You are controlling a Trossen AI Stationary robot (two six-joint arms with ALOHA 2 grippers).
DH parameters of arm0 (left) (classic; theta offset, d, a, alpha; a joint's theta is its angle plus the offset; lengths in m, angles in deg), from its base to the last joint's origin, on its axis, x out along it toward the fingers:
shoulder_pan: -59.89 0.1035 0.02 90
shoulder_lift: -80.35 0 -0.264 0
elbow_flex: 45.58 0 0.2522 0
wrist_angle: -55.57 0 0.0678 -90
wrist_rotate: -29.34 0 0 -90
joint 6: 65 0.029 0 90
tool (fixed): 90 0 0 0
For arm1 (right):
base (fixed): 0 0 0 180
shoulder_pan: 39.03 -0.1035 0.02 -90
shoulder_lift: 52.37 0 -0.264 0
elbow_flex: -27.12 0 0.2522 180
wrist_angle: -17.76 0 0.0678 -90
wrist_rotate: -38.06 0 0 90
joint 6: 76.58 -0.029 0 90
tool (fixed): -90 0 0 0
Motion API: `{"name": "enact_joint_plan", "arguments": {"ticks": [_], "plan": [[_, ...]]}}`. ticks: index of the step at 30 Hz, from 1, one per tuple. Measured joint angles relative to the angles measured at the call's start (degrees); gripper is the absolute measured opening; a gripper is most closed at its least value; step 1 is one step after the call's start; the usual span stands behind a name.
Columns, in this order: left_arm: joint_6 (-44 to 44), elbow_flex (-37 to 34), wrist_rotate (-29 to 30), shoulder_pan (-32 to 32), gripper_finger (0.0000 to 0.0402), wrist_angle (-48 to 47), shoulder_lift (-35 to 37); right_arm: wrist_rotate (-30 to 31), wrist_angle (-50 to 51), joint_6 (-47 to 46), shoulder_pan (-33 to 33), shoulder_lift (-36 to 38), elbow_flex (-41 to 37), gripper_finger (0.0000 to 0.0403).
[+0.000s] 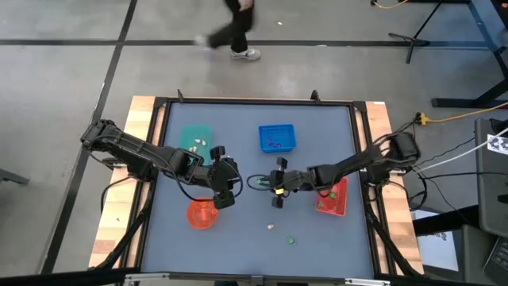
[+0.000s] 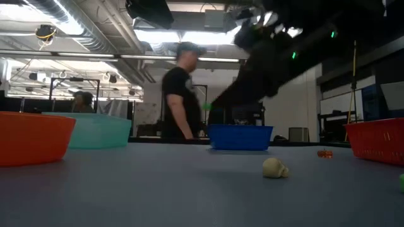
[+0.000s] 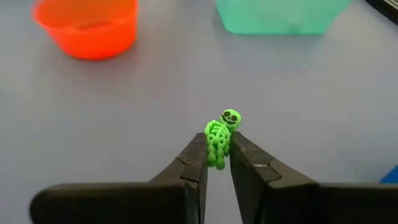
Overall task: Sort Halloween decoration
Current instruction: Put the green skeleton toy into the orange bin
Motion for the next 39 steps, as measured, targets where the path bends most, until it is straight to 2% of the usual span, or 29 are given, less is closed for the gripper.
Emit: {"name": "enact_joint_plan", "arguments": {"ticks": [7, 14, 18, 21, 29, 37, 39], "plan": [[0.01, 0.00, 0.00, 0.00, 0.0128, 0.09, 0.00, -8.89, 20.98, -2.37, 0.00, 15.53, 0.02, 0.0056], [0.03, -0.01, 0.00, -0.02, 0.0128, 0.66, 0.00, -19.46, 40.60, -11.12, -0.03, 31.26, 0.04, 0.0056], [0.10, -0.01, 0.00, -0.01, 0.0128, 2.64, 0.00, -26.69, 51.28, -17.15, -0.05, 37.75, 0.04, 0.0056], [0.45, -0.01, 0.00, 0.04, 0.0128, 4.85, 0.00, -29.60, 58.87, -20.94, -0.07, 40.48, 0.04, 0.0056], [0.48, 0.01, -0.11, 0.04, 0.0128, 11.02, -1.72, -29.66, 73.42, -23.40, -5.01, 41.35, -0.02, 0.0056], [0.54, -0.01, -0.55, 0.04, 0.0128, 15.16, -5.49, -29.67, 74.76, -23.42, -8.83, 41.31, -0.02, 0.0056], [0.55, -0.02, -2.83, 0.04, 0.0128, 17.16, -6.45, -29.67, 74.74, -23.42, -9.05, 41.29, -0.02, 0.0056]]}}
